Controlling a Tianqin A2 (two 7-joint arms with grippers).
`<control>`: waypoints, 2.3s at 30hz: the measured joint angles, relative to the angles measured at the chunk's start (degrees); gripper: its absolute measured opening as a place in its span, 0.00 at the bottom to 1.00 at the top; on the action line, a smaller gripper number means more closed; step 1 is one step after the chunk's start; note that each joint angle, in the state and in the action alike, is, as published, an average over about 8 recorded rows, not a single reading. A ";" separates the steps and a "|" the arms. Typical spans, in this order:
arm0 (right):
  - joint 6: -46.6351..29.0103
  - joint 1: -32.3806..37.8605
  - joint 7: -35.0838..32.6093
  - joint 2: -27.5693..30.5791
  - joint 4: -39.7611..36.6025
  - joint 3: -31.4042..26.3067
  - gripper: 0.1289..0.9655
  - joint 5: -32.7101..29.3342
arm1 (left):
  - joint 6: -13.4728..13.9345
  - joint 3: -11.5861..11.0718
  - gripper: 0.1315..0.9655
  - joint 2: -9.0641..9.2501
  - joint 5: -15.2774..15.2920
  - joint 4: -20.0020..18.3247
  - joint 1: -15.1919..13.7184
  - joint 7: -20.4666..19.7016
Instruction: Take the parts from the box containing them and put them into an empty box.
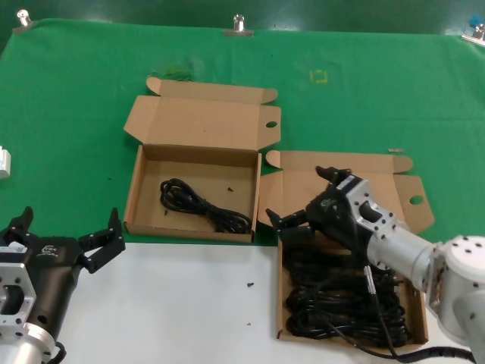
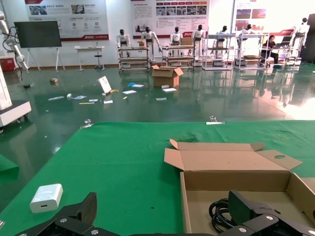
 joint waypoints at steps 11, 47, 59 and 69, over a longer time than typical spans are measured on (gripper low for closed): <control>8.06 -10.24 5.09 2.11 13.38 1.62 1.00 1.60 | 0.00 0.00 0.99 0.00 0.00 0.00 0.00 -0.01; 32.10 -40.74 20.27 8.41 53.26 6.44 1.00 6.36 | 0.00 0.00 1.00 0.00 -0.01 0.00 0.00 -0.01; 32.24 -40.92 20.36 8.44 53.49 6.47 1.00 6.39 | 0.00 0.00 1.00 0.00 0.00 0.00 0.00 -0.01; 32.24 -40.92 20.36 8.44 53.49 6.47 1.00 6.39 | 0.00 0.00 1.00 0.00 -0.01 0.00 0.00 -0.01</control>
